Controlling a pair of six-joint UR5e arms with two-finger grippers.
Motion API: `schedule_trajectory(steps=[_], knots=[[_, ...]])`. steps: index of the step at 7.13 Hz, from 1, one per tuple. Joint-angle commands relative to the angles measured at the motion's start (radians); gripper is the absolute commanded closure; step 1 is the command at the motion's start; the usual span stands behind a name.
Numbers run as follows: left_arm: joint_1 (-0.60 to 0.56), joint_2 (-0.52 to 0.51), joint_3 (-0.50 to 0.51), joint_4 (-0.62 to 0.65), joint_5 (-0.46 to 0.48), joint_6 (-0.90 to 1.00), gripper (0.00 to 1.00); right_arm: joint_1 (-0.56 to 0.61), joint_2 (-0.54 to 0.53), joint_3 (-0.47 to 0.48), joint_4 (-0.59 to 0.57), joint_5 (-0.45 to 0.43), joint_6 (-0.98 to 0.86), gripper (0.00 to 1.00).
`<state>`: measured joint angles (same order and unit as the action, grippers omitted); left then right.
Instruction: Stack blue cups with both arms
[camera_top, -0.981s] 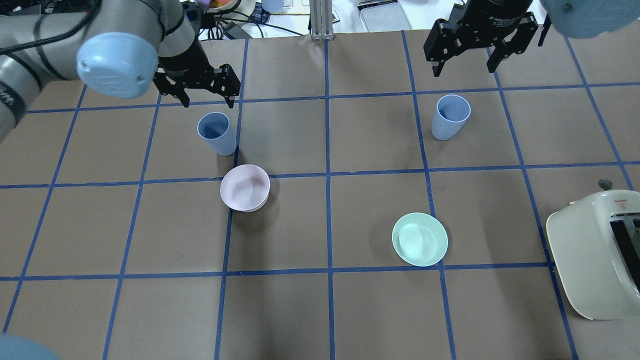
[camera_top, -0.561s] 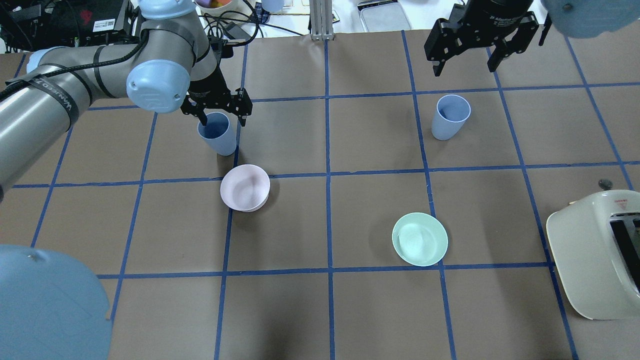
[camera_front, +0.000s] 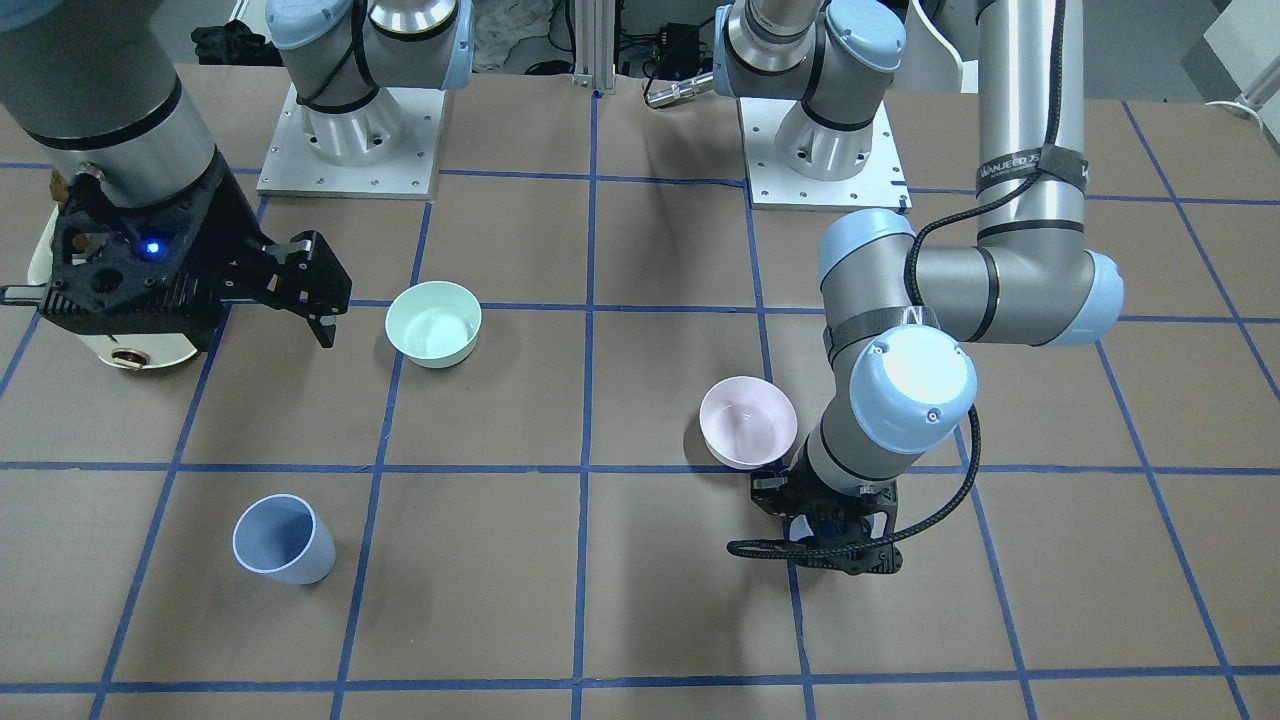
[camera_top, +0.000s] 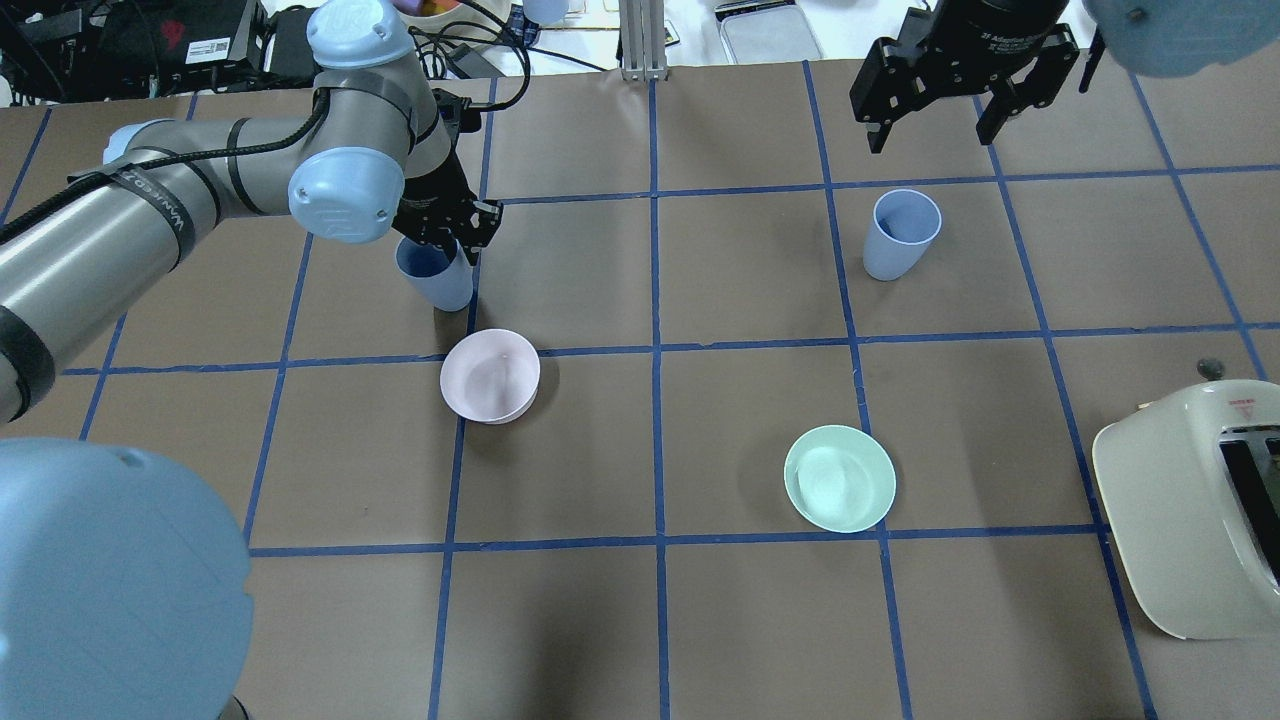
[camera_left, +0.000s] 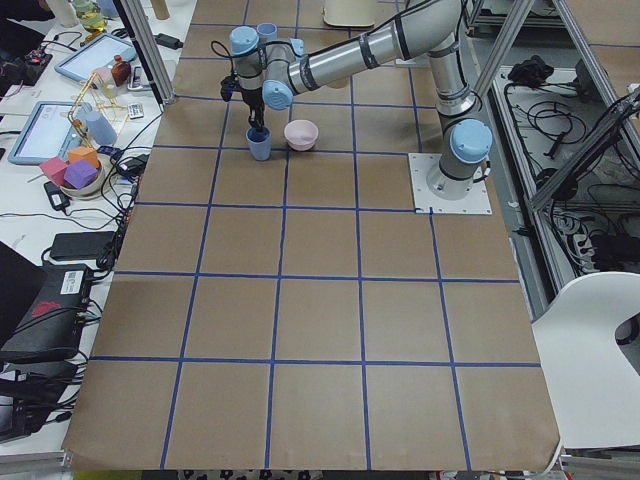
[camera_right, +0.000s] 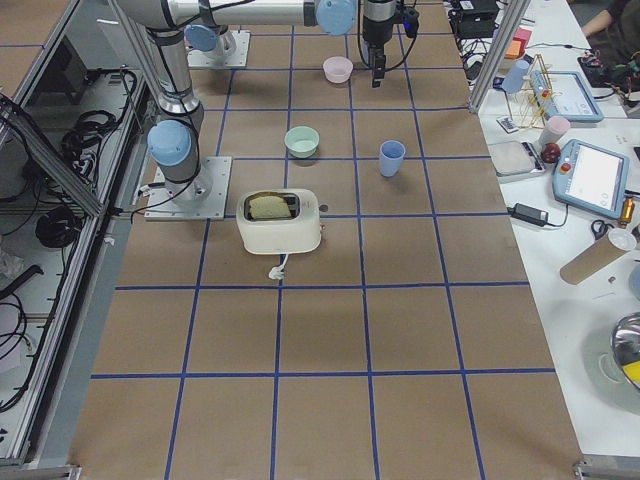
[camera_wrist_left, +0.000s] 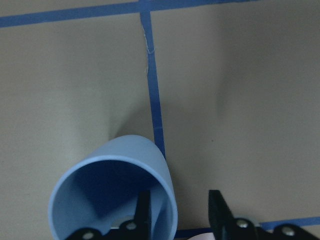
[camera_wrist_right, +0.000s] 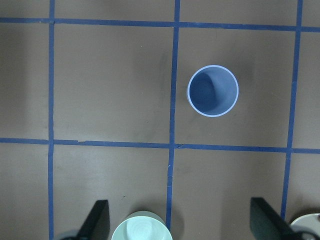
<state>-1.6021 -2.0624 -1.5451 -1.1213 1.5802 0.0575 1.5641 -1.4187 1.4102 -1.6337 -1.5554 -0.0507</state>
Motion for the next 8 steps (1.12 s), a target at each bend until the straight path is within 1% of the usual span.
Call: schedule_trajectory(steps=[1,2,3,5,6,7,8], knots=[[-0.018,0.025,0.017,0.002,0.003,0.004,1.00,0.002,0.000,0.001,0.000,0.000,0.005,0.00],[-0.056,0.060,0.026,0.000,0.003,-0.008,1.00,0.001,0.001,0.000,-0.008,0.000,0.000,0.00],[-0.149,0.080,0.028,-0.014,0.003,-0.018,1.00,-0.004,0.001,0.000,-0.012,0.000,-0.006,0.00],[-0.321,0.055,0.011,-0.006,-0.012,-0.108,1.00,-0.018,0.009,-0.002,-0.021,0.000,-0.009,0.00],[-0.381,0.047,0.011,-0.002,-0.023,-0.129,1.00,-0.063,0.009,-0.002,-0.020,0.003,-0.033,0.00],[-0.401,0.045,0.011,-0.002,-0.061,-0.130,1.00,-0.097,0.006,0.001,-0.017,0.006,-0.055,0.00],[-0.401,0.039,0.011,0.001,-0.060,-0.122,1.00,-0.099,0.004,0.003,-0.017,0.006,-0.057,0.00]])
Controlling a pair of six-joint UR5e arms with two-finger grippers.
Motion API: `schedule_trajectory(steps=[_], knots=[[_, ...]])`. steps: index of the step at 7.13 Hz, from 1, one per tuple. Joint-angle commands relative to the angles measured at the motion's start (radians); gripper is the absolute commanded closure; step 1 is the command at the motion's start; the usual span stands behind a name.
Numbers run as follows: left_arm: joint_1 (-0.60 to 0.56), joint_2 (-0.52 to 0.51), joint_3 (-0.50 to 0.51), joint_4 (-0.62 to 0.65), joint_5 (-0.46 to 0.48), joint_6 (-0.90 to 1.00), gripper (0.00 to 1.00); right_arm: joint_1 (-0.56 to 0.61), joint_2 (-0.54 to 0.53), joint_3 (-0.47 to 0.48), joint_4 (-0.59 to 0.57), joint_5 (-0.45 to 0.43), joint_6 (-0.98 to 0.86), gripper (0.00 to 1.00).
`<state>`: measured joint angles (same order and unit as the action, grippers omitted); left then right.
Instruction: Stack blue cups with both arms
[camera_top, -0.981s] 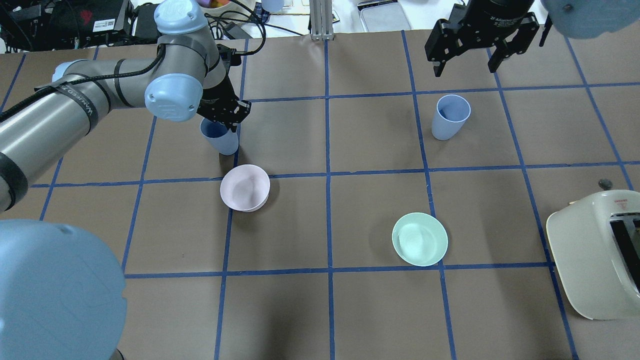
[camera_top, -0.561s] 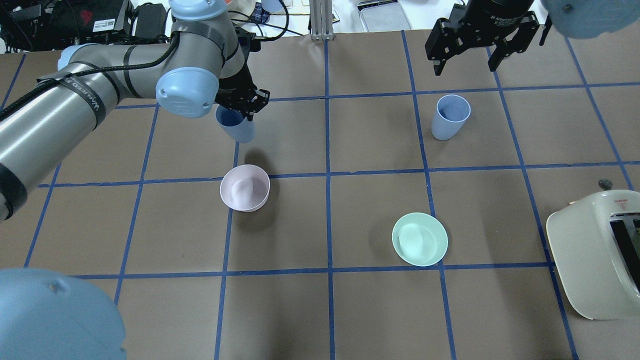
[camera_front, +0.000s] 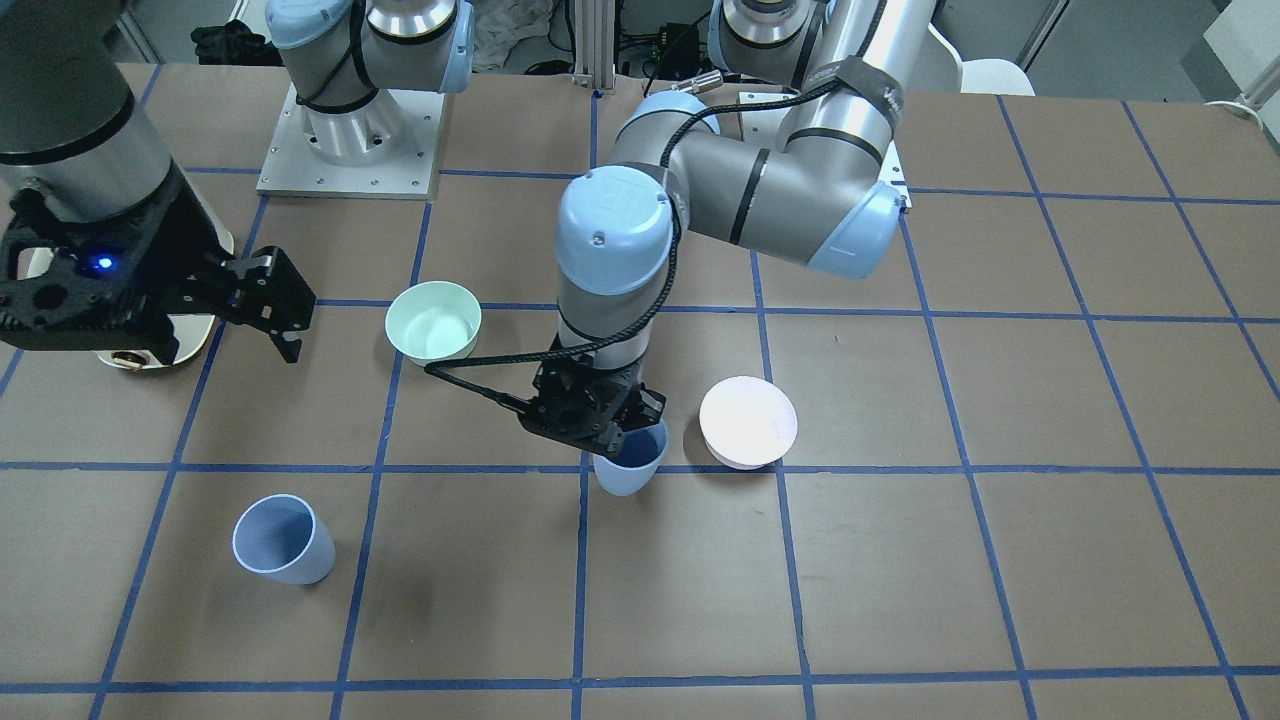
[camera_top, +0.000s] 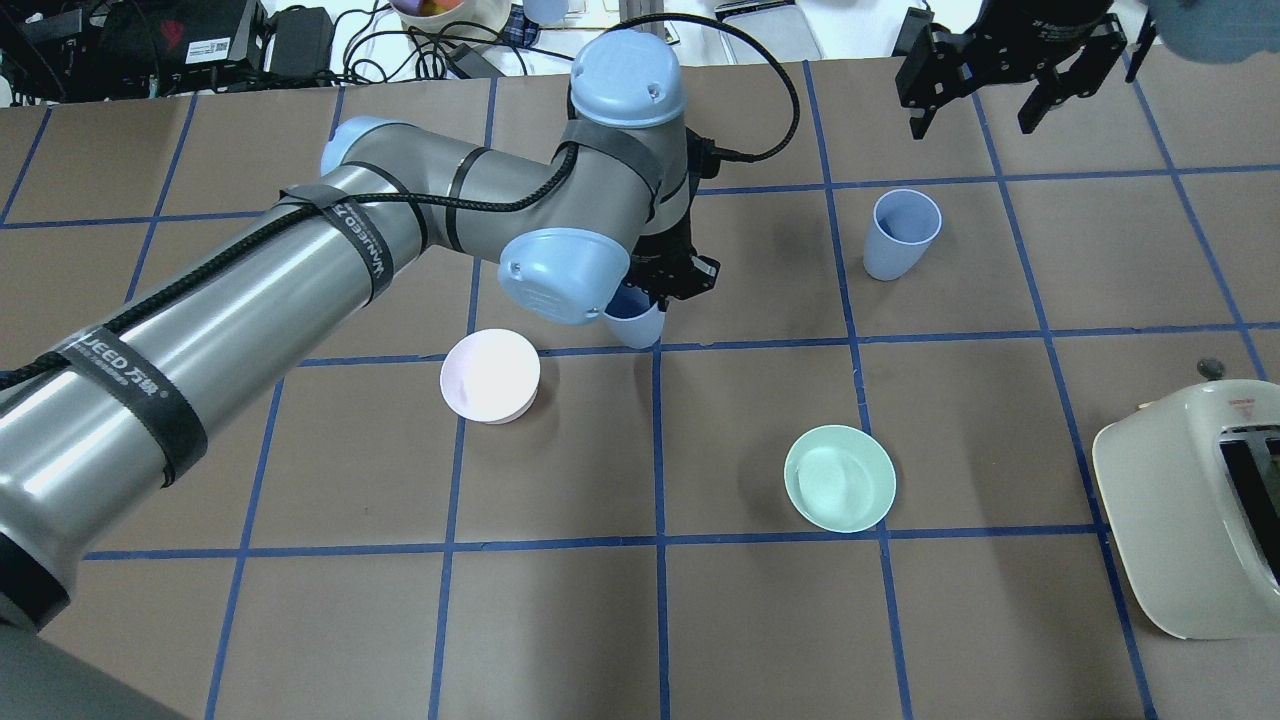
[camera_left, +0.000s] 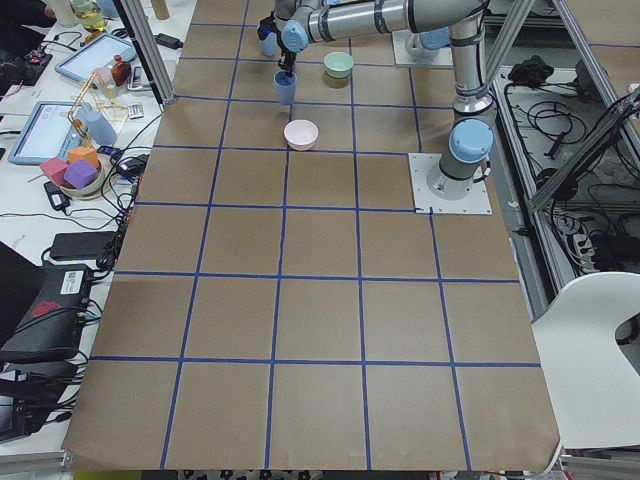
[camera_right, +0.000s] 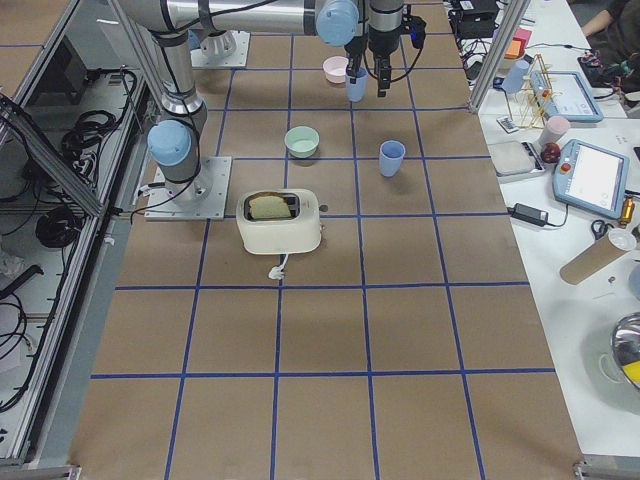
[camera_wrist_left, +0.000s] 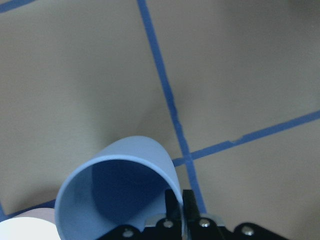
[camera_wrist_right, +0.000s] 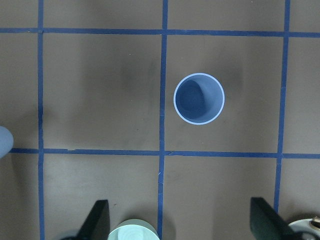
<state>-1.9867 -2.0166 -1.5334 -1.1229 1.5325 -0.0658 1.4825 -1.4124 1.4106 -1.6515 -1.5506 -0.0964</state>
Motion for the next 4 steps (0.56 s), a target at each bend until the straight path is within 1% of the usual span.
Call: schedule_trajectory(steps=[1,3,4], knots=[[-0.015,-0.014,-0.011,0.002,-0.011,0.006,1.00,-0.015,-0.003,0.002,-0.001,0.003,-0.009,0.00],[-0.011,-0.022,-0.014,0.008,-0.006,-0.008,0.15,-0.013,-0.002,0.001,-0.001,0.003,-0.009,0.00],[-0.003,-0.002,-0.010,0.003,-0.003,-0.009,0.07,-0.014,0.001,0.001,-0.001,0.000,-0.011,0.00]])
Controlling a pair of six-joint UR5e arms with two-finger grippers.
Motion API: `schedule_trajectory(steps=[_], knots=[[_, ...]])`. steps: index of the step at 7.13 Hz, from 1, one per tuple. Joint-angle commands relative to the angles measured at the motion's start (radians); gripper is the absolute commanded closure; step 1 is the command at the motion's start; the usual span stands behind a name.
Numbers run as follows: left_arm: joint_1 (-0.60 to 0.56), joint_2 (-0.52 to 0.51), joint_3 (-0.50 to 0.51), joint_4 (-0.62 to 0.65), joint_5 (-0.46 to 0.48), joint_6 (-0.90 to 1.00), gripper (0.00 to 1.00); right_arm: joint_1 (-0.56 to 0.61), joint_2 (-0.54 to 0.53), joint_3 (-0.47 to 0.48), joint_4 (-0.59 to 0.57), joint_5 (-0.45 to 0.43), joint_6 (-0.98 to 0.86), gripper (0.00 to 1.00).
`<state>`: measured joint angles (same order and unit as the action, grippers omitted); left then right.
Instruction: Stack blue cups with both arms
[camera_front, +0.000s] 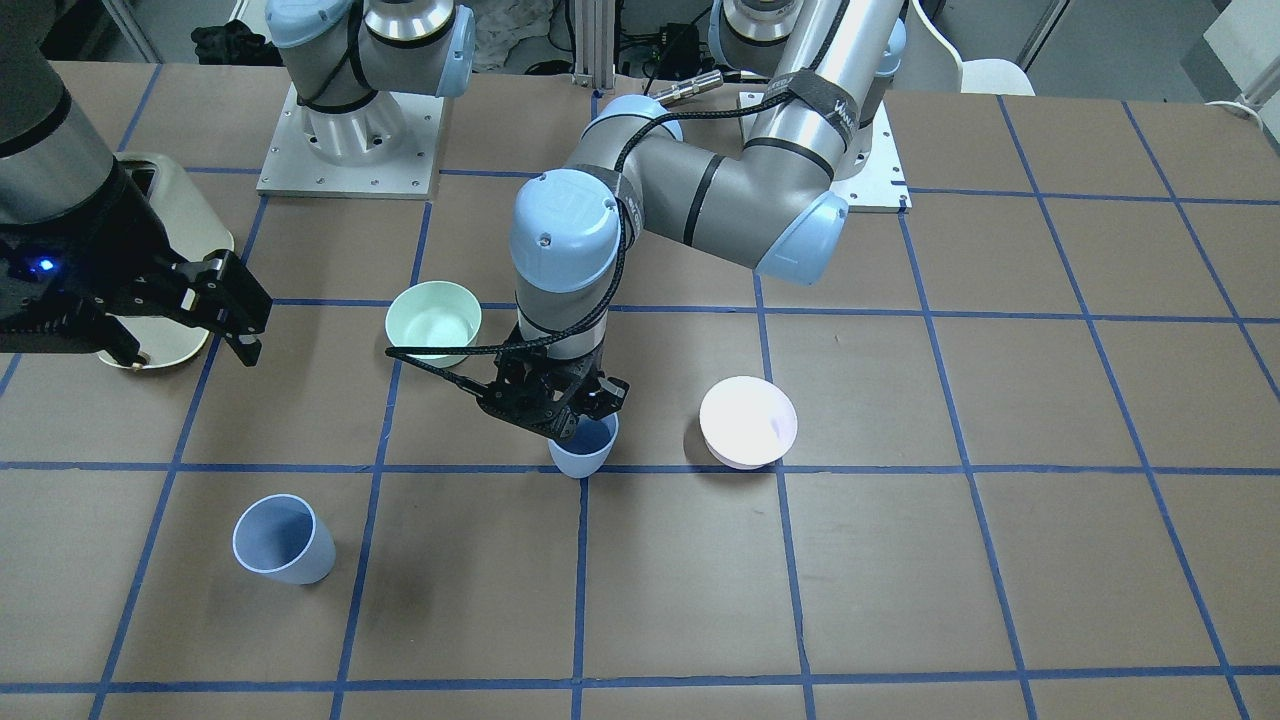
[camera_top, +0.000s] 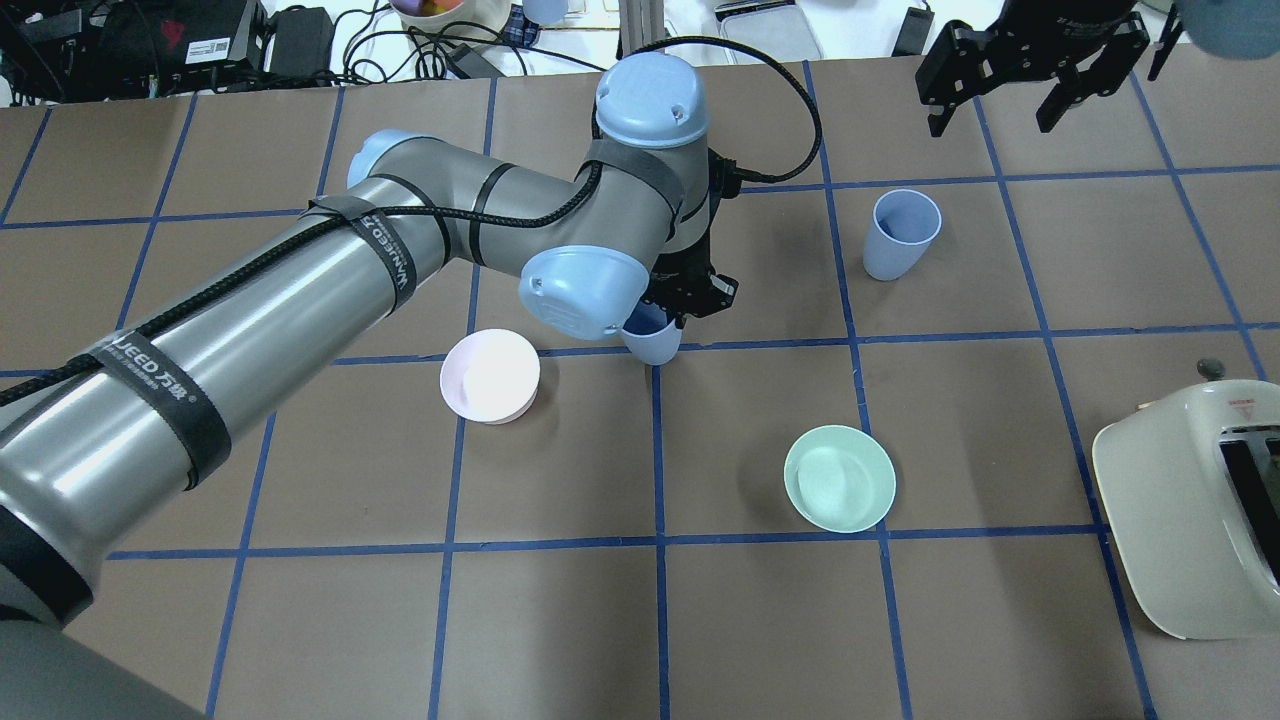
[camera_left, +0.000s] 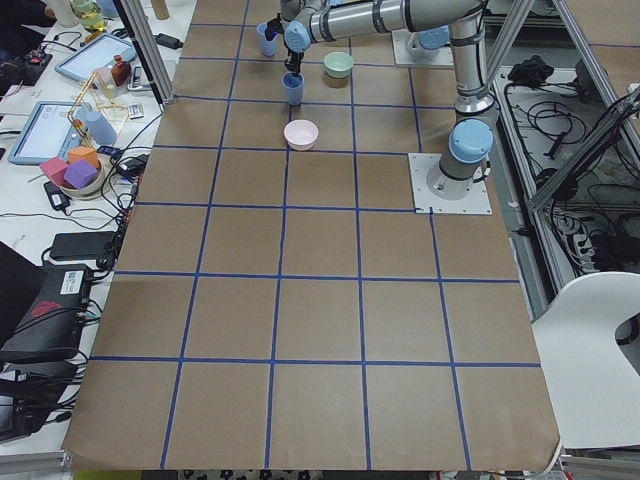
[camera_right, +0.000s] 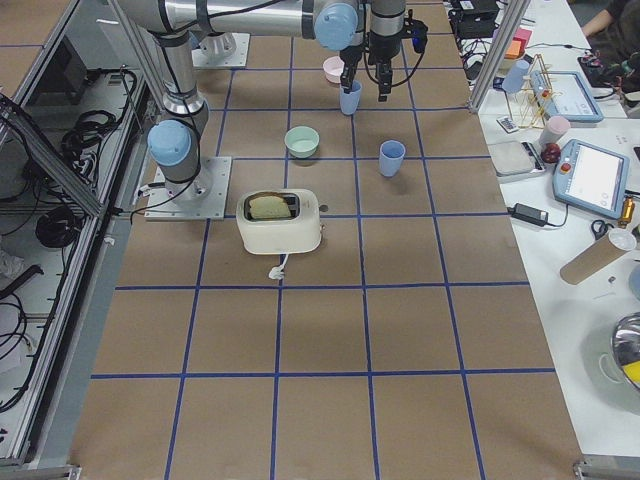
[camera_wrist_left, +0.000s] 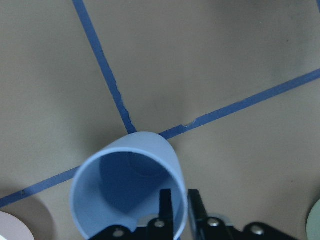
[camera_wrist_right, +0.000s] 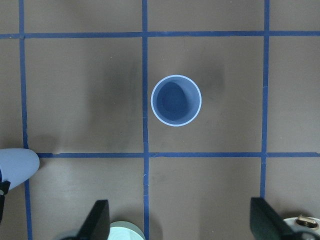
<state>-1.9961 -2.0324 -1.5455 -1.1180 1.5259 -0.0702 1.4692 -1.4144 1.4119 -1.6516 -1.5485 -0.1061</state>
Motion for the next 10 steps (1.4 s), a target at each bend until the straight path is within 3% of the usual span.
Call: schedule_trajectory(steps=[1,4,5,7,10], knots=[[0.014,0.055,0.022,-0.015,0.008,-0.020,0.00,-0.003,0.012,-0.016,-0.010,-0.001,-0.001,0.00],[0.182,0.246,0.021,-0.199,0.011,-0.019,0.00,-0.006,0.179,-0.054,-0.164,-0.016,-0.015,0.00],[0.233,0.324,0.021,-0.315,0.052,-0.019,0.00,-0.015,0.252,-0.068,-0.272,-0.016,-0.017,0.00],[0.298,0.456,0.007,-0.522,0.071,-0.011,0.00,-0.103,0.333,-0.065,-0.280,-0.004,-0.046,0.00],[0.381,0.476,0.025,-0.543,0.071,-0.008,0.00,-0.115,0.358,-0.006,-0.280,-0.004,-0.046,0.00]])
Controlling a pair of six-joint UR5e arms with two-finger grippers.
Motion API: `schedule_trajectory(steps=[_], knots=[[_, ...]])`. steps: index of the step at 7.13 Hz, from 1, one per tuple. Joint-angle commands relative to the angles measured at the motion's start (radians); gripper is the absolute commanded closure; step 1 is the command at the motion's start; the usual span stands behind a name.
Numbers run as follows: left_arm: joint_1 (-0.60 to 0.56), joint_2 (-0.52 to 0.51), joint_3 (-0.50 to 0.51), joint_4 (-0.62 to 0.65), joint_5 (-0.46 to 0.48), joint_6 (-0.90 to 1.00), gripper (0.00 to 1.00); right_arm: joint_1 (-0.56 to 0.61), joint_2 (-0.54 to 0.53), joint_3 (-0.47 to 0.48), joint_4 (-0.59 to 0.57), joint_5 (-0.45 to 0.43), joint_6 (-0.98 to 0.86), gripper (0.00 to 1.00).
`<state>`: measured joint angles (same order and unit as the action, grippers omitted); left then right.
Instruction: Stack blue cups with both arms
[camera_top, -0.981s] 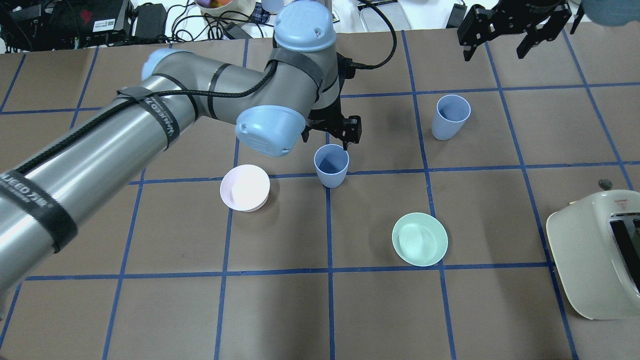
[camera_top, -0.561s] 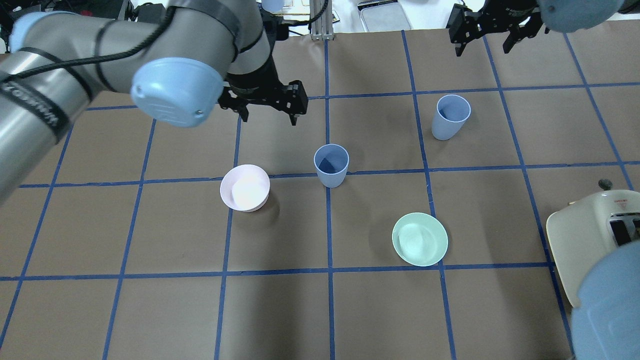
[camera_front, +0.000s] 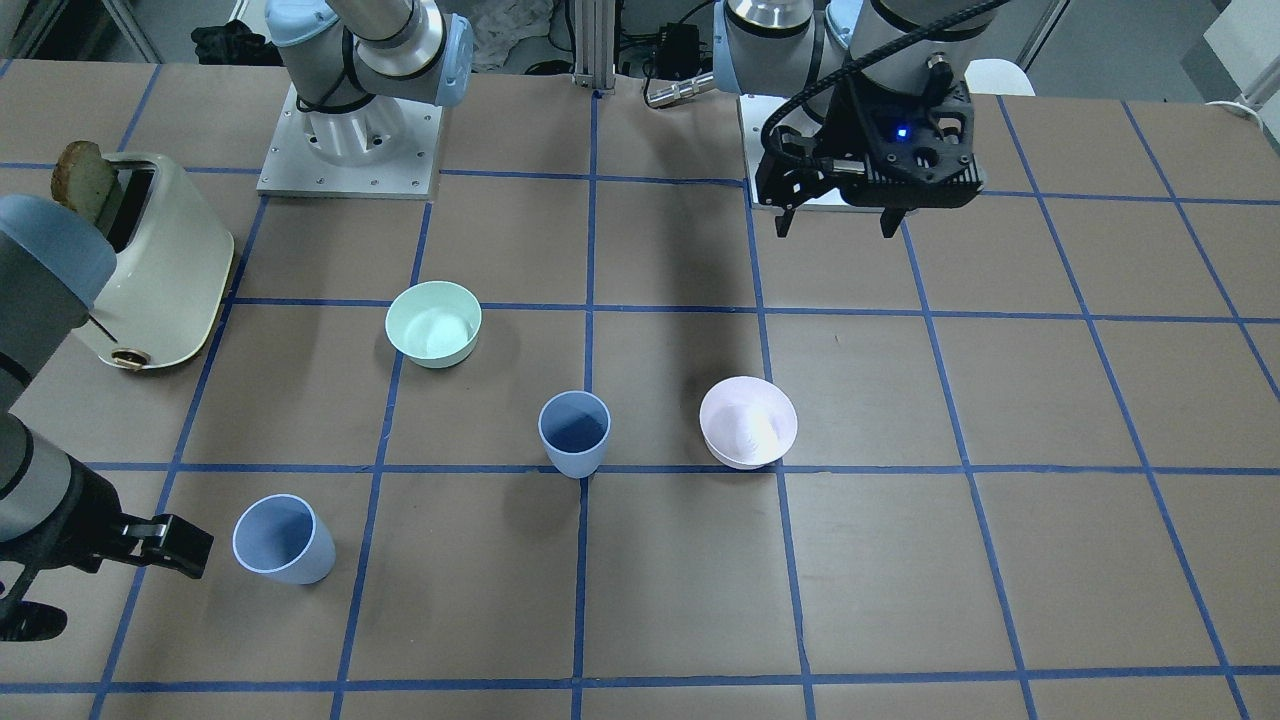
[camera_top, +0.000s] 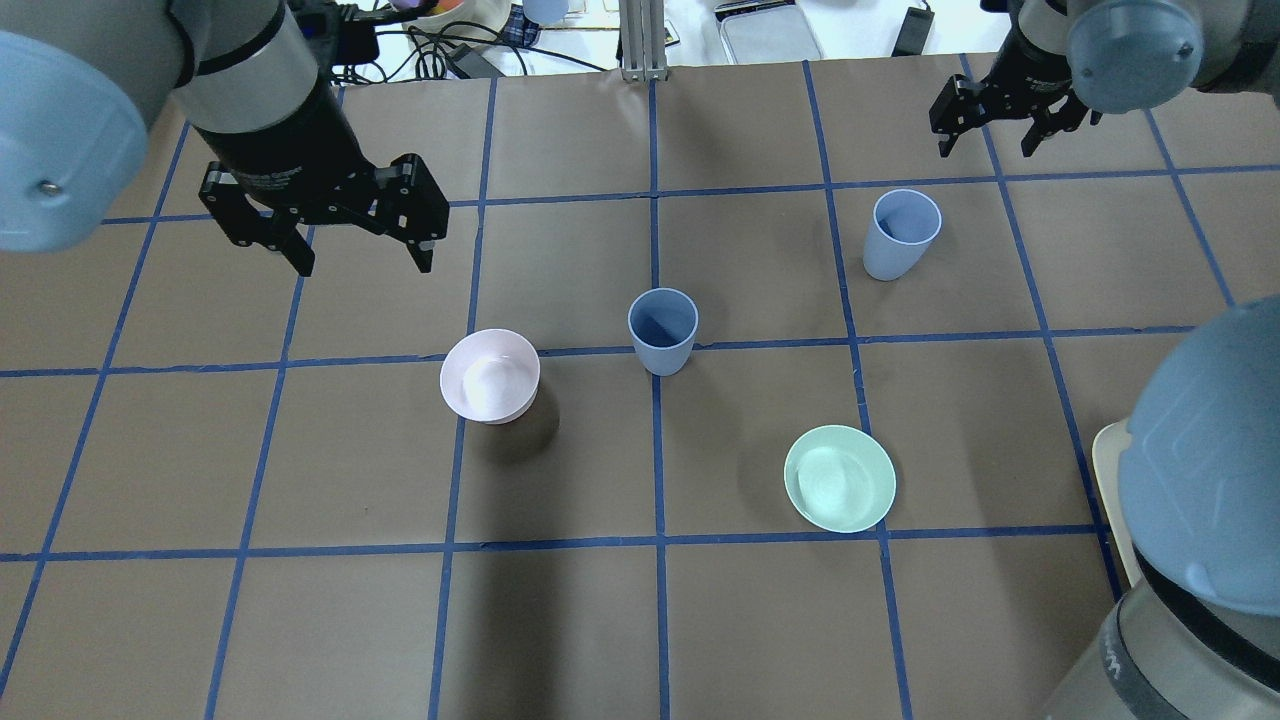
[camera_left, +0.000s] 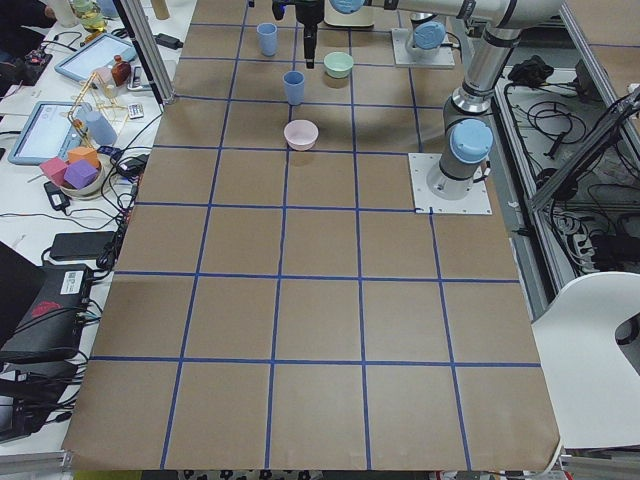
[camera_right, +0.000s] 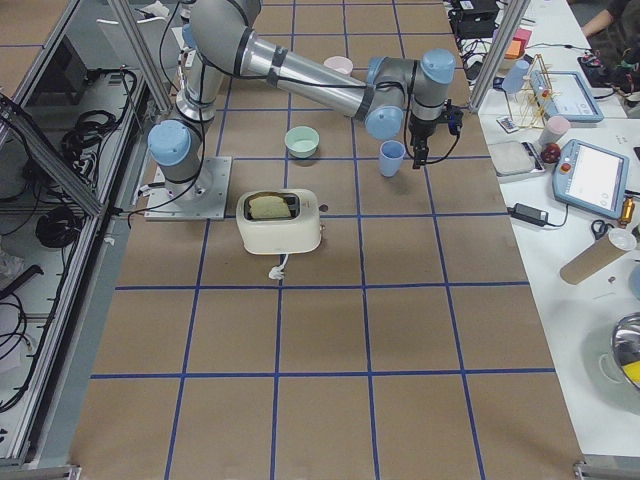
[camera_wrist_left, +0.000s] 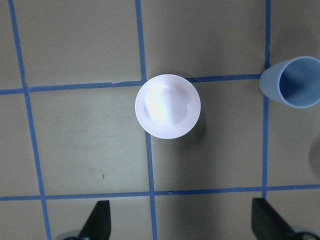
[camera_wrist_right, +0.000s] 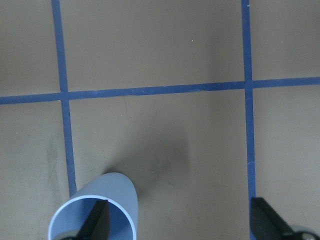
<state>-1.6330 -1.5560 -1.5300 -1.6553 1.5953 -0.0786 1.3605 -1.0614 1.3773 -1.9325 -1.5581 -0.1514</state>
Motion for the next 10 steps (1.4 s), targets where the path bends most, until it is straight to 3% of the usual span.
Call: schedule_trajectory(steps=[1,2,6,7,8,9,10], knots=[[0.019,-0.018,0.011,0.041,0.000,0.002,0.00,-0.006,-0.008,0.079,-0.022,0.006,-0.014,0.00],[0.019,-0.032,0.010,0.116,0.000,0.000,0.00,-0.004,-0.011,0.118,-0.073,0.007,-0.020,0.00],[0.016,-0.026,0.001,0.112,0.000,0.000,0.00,0.009,-0.012,0.161,-0.109,0.039,-0.026,0.01],[0.016,-0.024,-0.002,0.112,0.000,0.000,0.00,0.008,-0.015,0.178,-0.111,0.049,-0.028,0.15],[0.016,-0.024,-0.002,0.112,0.000,0.000,0.00,0.008,-0.015,0.183,-0.130,0.052,-0.027,0.39],[0.016,-0.022,-0.004,0.112,0.000,0.000,0.00,0.011,-0.014,0.183,-0.131,0.055,-0.023,0.77],[0.016,-0.024,-0.003,0.112,0.000,0.000,0.00,0.011,-0.012,0.184,-0.131,0.091,-0.023,1.00]])
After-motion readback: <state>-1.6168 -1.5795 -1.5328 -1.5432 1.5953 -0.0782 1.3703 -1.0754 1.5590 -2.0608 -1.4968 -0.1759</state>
